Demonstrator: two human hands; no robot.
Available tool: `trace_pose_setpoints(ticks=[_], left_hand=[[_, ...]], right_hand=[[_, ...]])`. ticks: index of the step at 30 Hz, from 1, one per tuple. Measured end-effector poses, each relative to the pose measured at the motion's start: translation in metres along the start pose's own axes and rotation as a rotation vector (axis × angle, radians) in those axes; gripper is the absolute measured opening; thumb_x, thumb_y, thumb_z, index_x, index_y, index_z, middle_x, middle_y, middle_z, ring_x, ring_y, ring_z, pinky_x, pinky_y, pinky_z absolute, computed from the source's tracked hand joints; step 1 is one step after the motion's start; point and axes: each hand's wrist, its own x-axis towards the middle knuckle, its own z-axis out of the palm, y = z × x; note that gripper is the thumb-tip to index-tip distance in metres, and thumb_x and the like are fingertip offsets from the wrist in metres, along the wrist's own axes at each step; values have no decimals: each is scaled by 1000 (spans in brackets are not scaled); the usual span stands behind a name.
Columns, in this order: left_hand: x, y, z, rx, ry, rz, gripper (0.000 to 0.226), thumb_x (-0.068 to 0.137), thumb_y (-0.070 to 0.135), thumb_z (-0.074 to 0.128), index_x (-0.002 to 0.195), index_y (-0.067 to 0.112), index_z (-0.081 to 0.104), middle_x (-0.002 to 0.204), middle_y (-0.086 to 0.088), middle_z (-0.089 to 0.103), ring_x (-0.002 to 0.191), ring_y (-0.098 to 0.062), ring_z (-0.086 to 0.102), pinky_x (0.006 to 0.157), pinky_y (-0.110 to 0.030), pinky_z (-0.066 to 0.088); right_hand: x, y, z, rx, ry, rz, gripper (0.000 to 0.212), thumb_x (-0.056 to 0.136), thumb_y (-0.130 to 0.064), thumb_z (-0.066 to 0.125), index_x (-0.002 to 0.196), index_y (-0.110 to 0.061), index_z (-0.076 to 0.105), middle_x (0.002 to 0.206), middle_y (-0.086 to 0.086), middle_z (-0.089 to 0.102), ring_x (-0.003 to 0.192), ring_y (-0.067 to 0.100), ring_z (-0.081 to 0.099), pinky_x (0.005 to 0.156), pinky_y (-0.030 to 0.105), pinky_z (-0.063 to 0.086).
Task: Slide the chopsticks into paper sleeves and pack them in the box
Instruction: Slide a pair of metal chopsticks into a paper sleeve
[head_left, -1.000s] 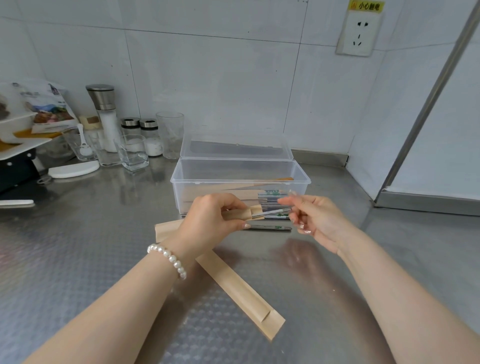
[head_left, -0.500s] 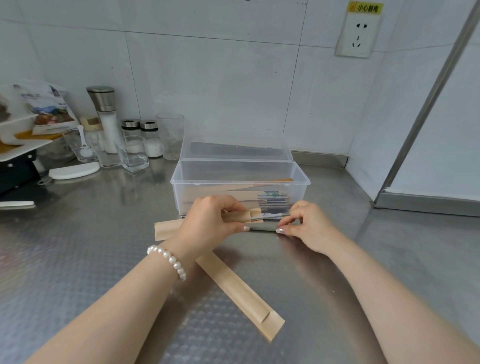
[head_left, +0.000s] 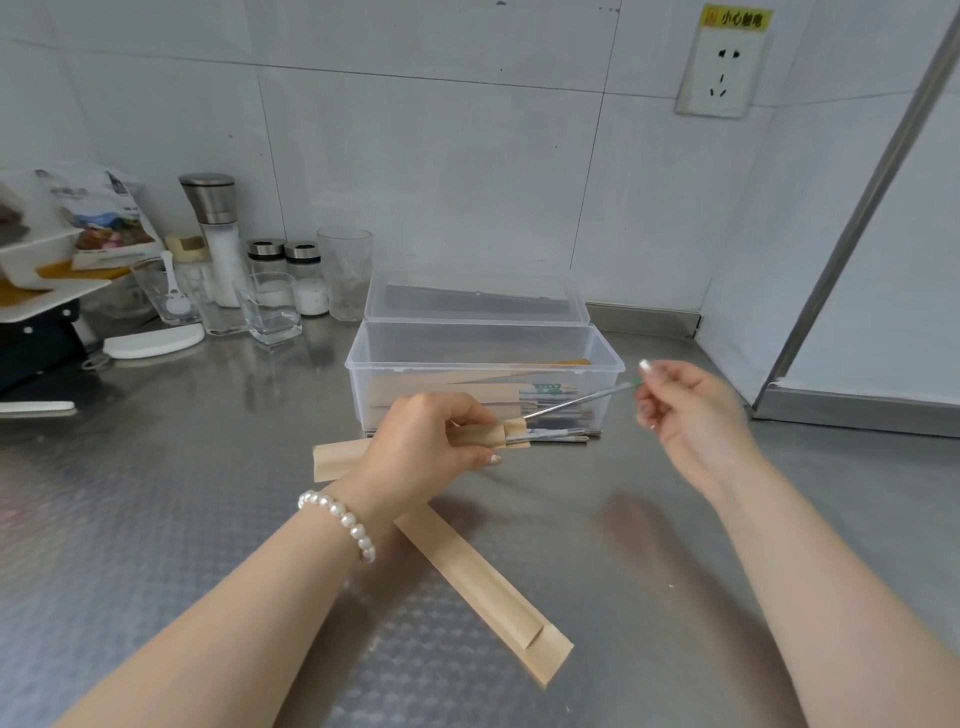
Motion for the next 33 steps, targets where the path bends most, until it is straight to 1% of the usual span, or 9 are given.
trace_pose_setpoints(ticks=[3,7,10,13,16,21,28,30,33], left_hand=[[0,-1,0,3,1,2,26,64,23,82,86,25,69,84,6,70,84,-15,63,81,-35,51],[1,-2,0,17,-1,2,26,64,24,82,87,26,69,84,7,69,84,-14,62,81,-35,51],[2,-2,1,31,1,6,27,63,24,82,87,26,69,83,8,68,81,-14,61,80,-33,51],[1,-3,1,34,4,5,27,63,25,82,87,25,69,80,10,66,80,-13,60,79,-34,51],[2,-3,1,36,2,9,27,63,24,82,86,25,69,83,7,69,82,-14,61,80,-35,51],[2,-4,1,43,4,7,27,63,25,82,87,25,69,83,6,69,82,-15,61,80,-35,51],[2,-2,1,56,-6,8,26,64,25,82,87,24,69,82,7,69,82,-14,61,80,-33,50],[1,-2,1,53,-6,7,26,64,25,81,87,24,69,82,7,68,83,-14,61,80,-33,50],[1,-2,1,43,1,6,25,64,24,81,87,23,70,82,7,68,83,-14,61,80,-33,50]], right_hand=[[8,-9,-10,294,193,62,19,93,-15,52,74,-10,54,48,-3,41,37,7,32,37,17,25],[14,-10,-26,326,454,75,29,97,-32,45,73,-16,46,52,-3,32,30,7,25,34,15,17],[16,-12,-34,325,553,67,31,97,-33,40,71,-17,44,45,-4,33,28,7,23,35,12,14],[17,-12,-34,308,540,62,31,97,-32,41,70,-17,43,35,-6,32,28,7,22,34,12,13],[16,-9,-31,259,506,47,32,97,-33,42,70,-16,42,39,-5,31,28,8,21,34,12,13],[13,-8,-22,183,487,7,32,97,-30,41,69,-15,41,33,-6,30,28,8,20,35,13,13],[9,-4,-14,167,454,13,32,97,-29,43,68,-16,42,34,-7,31,29,8,21,35,14,13],[9,-2,-13,159,395,48,30,96,-28,46,69,-15,44,38,-5,32,31,8,24,35,14,15],[7,1,-11,97,228,145,25,92,-24,54,69,-13,52,41,-4,37,33,8,28,35,14,17]])
